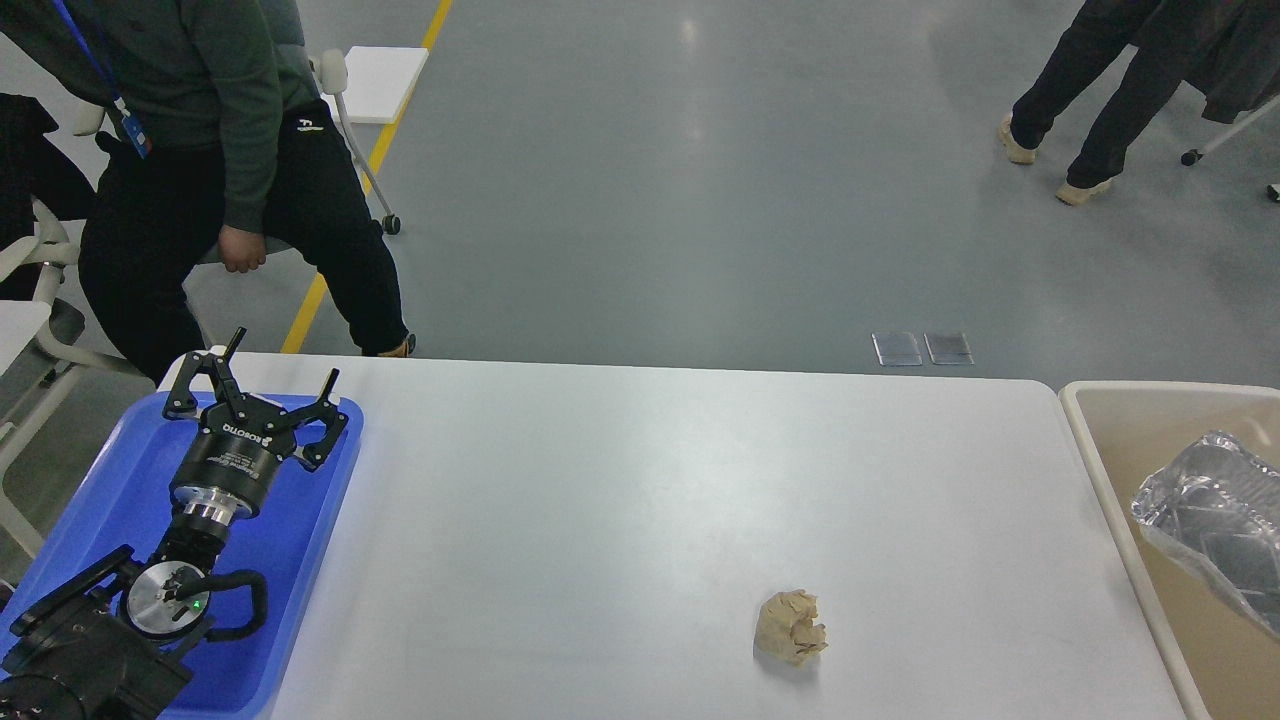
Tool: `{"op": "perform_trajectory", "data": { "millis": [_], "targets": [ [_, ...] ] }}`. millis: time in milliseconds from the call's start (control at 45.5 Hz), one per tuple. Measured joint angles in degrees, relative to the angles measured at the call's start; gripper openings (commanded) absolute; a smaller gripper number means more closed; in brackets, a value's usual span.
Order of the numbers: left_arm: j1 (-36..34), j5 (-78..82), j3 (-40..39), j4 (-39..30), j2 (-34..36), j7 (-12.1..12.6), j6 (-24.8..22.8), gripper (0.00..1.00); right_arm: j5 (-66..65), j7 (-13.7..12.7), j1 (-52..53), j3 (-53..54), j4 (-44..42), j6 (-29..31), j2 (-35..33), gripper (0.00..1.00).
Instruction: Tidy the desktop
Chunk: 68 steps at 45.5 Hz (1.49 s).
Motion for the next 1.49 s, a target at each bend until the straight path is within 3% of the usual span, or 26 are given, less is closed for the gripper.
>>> {"op": "perform_trajectory", "data": {
  "millis": [220,351,461,483,922,1230,1493],
  "targets": [
    [0.0,0.0,0.0,0.0,0.0,0.0,0.0,0.99,0.1,-0.1,-2.5,2.0,-1.8,-0.6,1.3,0.01],
    [0.0,0.0,0.0,0.0,0.0,0.0,0.0,0.99,0.0,-0.1,-3.3,3.0,-2.4,-0.8,1.5,0.59],
    [0.0,0.0,0.0,0.0,0.0,0.0,0.0,0.99,-0.3,-0.1,-3.7,3.5,-2.8,-1.0,1.4,0.98],
    [0.0,0.0,0.0,0.0,0.0,0.0,0.0,0.99,-0.4,-0.1,-3.8,3.5,-2.9,-1.1,1.3,1.0],
    [0.0,0.0,0.0,0.0,0.0,0.1,0.0,0.99,-1.8,-0.1,-0.4,4.1,-3.1,-2.8,-1.0,1.0],
    [0.0,0.0,0.0,-0.1,0.0,0.1,0.0,0.99,-13.9,0.0,16.9,3.5,1.1,-1.4,-7.6,1.0],
    [0.0,0.0,0.0,-0.1,0.0,0.1,0.0,0.99,-24.6,0.0,33.0,3.0,4.2,6.6,-10.3,1.0]
  ]
}}
